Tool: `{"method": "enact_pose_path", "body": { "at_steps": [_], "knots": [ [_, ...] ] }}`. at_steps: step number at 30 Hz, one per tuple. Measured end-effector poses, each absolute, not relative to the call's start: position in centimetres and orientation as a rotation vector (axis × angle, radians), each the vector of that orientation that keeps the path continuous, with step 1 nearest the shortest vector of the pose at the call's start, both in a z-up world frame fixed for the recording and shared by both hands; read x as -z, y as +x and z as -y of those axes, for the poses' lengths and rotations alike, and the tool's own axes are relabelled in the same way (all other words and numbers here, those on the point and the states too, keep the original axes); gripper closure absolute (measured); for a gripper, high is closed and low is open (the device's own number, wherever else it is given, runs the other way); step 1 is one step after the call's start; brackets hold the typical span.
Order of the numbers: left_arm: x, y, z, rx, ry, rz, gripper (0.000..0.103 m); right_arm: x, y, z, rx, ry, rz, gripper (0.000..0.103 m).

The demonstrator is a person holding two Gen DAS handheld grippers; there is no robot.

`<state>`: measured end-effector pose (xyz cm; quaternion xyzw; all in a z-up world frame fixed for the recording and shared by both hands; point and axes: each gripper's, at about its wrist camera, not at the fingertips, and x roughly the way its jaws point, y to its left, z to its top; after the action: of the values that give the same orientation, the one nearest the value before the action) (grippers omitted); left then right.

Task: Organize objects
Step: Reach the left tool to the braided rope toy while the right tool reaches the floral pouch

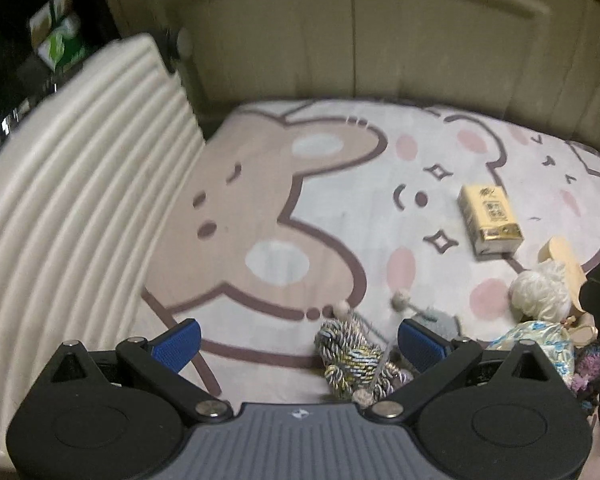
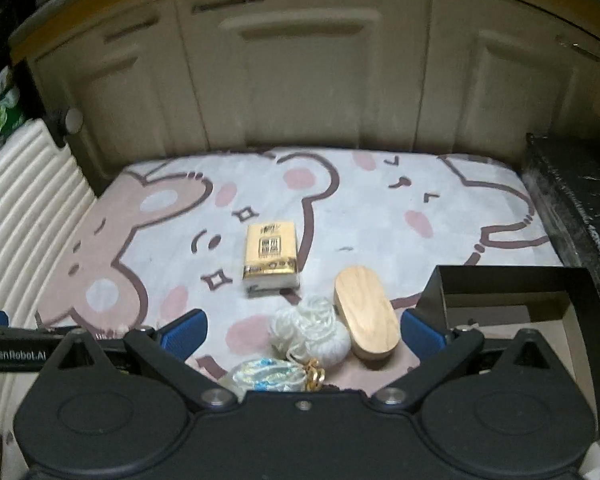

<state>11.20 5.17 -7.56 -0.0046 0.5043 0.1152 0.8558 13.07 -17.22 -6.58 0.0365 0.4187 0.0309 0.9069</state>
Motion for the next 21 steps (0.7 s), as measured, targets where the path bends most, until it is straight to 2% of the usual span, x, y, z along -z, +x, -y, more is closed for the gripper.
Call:
{"method": "enact_pose_path", "body": {
  "at_steps": [11,21],
  "knots": [
    [11.9,11.9,-4.6,-0.237,-0.111,-1.217,0.004,8.9,12.7,16.0,-0.226,-0.056,-0.953,0.0],
    [13.4,12.8,-4.7,-0.265,-0.195,-1.223,0.003,10.3,12.0,14.0,-0.361,-0.16,-1.003,0.0]
  ]
}}
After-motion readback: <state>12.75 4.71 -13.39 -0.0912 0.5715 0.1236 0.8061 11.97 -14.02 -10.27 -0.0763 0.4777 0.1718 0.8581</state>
